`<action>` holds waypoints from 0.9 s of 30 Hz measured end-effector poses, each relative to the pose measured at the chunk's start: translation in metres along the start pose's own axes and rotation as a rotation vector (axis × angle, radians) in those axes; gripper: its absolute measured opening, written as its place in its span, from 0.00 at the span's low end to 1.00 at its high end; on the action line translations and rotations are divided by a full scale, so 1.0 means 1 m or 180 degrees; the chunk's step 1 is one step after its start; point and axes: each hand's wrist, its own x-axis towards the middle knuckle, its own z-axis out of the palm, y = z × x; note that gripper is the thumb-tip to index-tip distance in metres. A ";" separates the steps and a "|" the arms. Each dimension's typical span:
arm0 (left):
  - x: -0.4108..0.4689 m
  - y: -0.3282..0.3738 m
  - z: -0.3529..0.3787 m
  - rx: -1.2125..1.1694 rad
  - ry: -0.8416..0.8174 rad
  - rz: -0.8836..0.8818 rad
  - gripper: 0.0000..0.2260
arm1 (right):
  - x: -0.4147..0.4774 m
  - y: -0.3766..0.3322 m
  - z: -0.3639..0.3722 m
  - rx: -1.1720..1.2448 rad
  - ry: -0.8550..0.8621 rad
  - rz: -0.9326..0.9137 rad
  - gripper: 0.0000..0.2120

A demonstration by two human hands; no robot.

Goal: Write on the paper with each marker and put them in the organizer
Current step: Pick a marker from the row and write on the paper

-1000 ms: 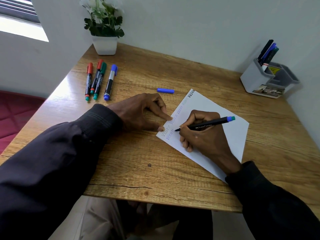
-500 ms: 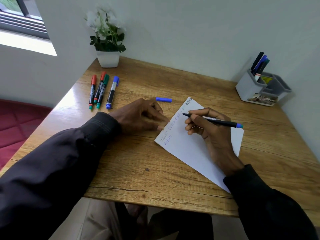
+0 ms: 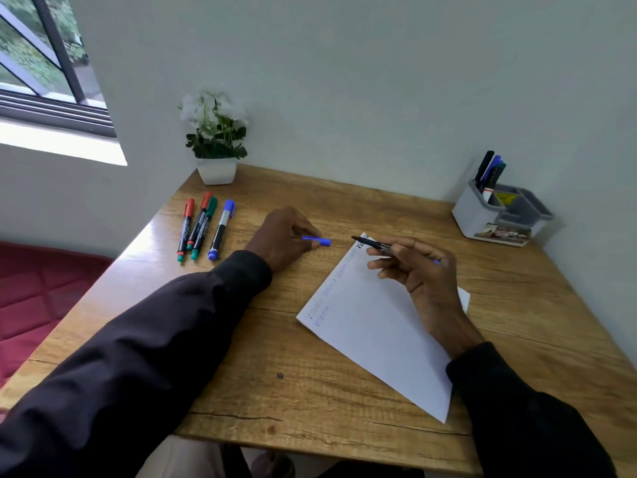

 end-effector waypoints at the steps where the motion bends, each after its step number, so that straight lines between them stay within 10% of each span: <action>1: 0.000 0.000 0.000 -0.0009 -0.0018 0.0018 0.09 | 0.002 0.000 -0.002 -0.0028 -0.0031 -0.0010 0.09; 27: -0.010 0.020 0.000 -0.0884 -0.0250 0.0590 0.09 | 0.009 0.012 -0.002 -0.1083 0.0040 -0.0777 0.06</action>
